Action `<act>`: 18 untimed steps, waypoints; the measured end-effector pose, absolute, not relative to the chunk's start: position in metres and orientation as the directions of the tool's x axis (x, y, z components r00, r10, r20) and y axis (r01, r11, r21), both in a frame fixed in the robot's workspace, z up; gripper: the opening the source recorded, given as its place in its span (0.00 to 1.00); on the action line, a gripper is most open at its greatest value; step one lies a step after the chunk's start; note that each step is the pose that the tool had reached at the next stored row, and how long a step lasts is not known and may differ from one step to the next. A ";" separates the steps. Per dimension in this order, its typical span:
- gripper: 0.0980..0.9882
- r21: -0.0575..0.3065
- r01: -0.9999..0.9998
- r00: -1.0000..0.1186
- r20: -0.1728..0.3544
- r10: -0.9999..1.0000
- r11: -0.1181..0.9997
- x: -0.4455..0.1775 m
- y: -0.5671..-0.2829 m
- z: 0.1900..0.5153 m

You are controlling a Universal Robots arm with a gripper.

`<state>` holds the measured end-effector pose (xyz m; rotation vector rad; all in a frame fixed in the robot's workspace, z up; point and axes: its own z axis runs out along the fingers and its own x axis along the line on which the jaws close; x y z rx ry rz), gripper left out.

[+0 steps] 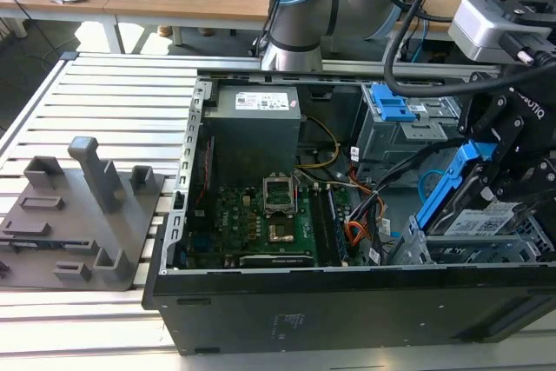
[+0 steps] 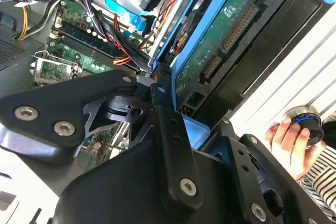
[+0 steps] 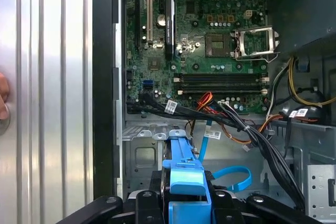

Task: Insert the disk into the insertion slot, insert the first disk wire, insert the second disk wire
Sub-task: 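Insert the disk into the insertion slot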

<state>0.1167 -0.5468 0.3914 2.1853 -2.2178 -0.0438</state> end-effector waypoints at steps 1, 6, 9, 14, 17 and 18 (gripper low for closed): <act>0.30 0.039 -0.999 -0.015 0.000 -1.000 0.015 0.117 -0.547 0.391; 0.30 0.039 -0.999 -0.015 0.000 -1.000 0.015 0.117 -0.547 0.390; 0.30 0.039 -0.999 -0.015 0.000 -1.000 0.015 0.117 -0.547 0.390; 0.39 0.039 -0.999 -0.015 0.000 -1.000 0.015 0.117 -0.547 0.390; 0.39 0.039 -0.999 -0.015 0.000 -1.000 0.015 0.117 -0.547 0.390; 0.37 0.039 -0.999 -0.015 0.000 -1.000 0.015 0.117 -0.547 0.390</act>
